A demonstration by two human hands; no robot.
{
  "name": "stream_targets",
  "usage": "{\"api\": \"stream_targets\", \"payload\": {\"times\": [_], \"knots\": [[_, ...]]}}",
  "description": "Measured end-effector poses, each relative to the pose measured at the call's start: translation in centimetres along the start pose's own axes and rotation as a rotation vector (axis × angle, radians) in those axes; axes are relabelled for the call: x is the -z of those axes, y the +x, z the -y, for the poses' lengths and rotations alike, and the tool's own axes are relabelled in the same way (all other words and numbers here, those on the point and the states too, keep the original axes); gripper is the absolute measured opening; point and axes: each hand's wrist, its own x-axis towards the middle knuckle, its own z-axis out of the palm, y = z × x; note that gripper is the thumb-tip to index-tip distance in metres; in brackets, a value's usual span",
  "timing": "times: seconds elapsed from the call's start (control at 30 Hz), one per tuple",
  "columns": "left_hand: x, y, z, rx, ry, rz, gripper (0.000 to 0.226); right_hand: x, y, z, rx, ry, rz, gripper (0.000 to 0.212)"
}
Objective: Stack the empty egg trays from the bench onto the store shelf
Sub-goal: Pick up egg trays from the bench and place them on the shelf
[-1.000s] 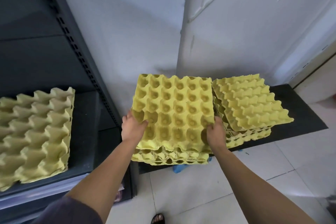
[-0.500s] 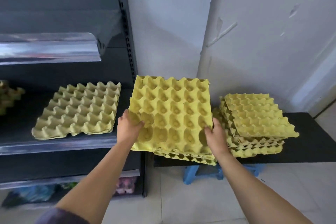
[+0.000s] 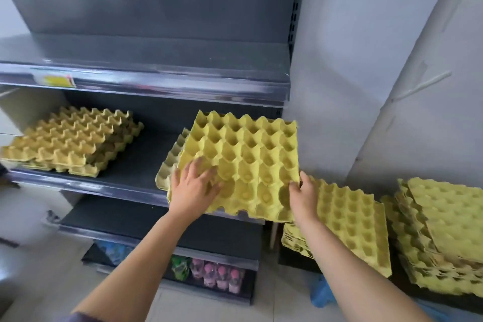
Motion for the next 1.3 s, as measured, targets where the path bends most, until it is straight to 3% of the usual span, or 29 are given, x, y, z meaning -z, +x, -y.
{"api": "stream_targets", "payload": {"times": [0.2, 0.53, 0.7, 0.9, 1.03, 1.3], "knots": [[-0.4, 3.2, 7.5, -0.202, 0.162, 0.156, 0.076, -8.8, 1.5, 3.0, -0.025, -0.048, -0.012, 0.044], [-2.6, 9.7, 14.0, -0.230, 0.115, 0.164, 0.053, -16.0, 5.1, 4.7, -0.058, -0.130, 0.003, 0.047], [-5.0, 10.0, 14.9, -0.194, 0.132, 0.281, 0.041, -16.8, 6.3, 3.3, -0.137, -0.302, 0.162, 0.053], [-5.3, 10.1, 15.1, -0.188, 0.092, 0.291, 0.048, -16.8, 6.6, 2.7, -0.084, -0.429, 0.193, 0.053], [-4.7, 10.3, 14.3, -0.165, 0.072, 0.262, 0.056, -15.7, 6.5, 3.0, 0.017, -0.492, 0.198, 0.054], [-3.4, 10.8, 9.0, -0.271, 0.050, 0.113, 0.033, -10.8, 5.9, 2.7, 0.455, -0.830, 0.047, 0.041]]}}
